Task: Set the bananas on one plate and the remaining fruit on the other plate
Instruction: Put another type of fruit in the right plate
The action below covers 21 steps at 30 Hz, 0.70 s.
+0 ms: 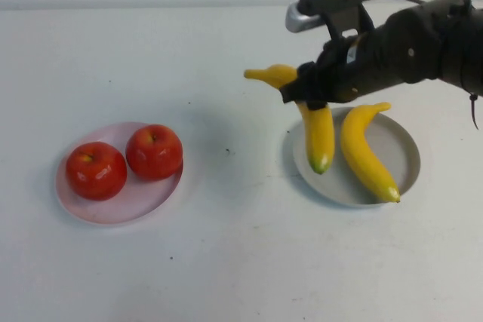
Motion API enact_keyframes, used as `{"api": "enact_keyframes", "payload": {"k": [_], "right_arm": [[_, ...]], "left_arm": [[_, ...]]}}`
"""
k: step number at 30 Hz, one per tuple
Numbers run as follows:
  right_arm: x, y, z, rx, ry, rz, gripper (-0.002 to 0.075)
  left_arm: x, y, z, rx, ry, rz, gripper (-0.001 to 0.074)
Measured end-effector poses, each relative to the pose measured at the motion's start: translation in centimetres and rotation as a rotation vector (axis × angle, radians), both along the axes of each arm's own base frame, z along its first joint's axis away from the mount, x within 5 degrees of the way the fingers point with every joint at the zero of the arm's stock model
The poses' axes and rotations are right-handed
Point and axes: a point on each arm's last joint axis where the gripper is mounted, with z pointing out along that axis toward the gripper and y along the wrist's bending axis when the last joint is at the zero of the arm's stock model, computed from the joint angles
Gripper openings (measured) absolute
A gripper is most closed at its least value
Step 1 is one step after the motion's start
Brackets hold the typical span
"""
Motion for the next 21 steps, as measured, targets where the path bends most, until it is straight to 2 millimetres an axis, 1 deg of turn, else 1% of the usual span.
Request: {"api": "enact_keyframes", "payload": {"k": [2, 4, 10, 14, 19, 21], "right_arm": [[-0.1, -1.1, -1.7, -0.031, 0.048, -0.031, 0.0279], [0.0, -1.4, -3.1, -0.058, 0.084, -0.038, 0.0279], [1.1, -2.0, -5.6, -0.12, 0.122, -0.046, 0.0279], [1.3, -2.2, -6.3, -0.146, 0.135, -0.046, 0.0279], [1.2, -2.5, -6.4, -0.157, 0.153, -0.052, 0.0279], [1.2, -2.5, -6.4, -0.161, 0.157, -0.051, 0.0291]], "left_arm": [[0.0, 0.0, 0.0, 0.0, 0.0, 0.0, -0.0001], [0.0, 0.0, 0.0, 0.0, 0.0, 0.0, -0.0001], [0.0, 0.0, 0.0, 0.0, 0.0, 0.0, -0.0001], [0.0, 0.0, 0.0, 0.0, 0.0, 0.0, -0.0001], [0.0, 0.0, 0.0, 0.0, 0.0, 0.0, -0.0001], [0.0, 0.0, 0.0, 0.0, 0.0, 0.0, -0.0001]]}}
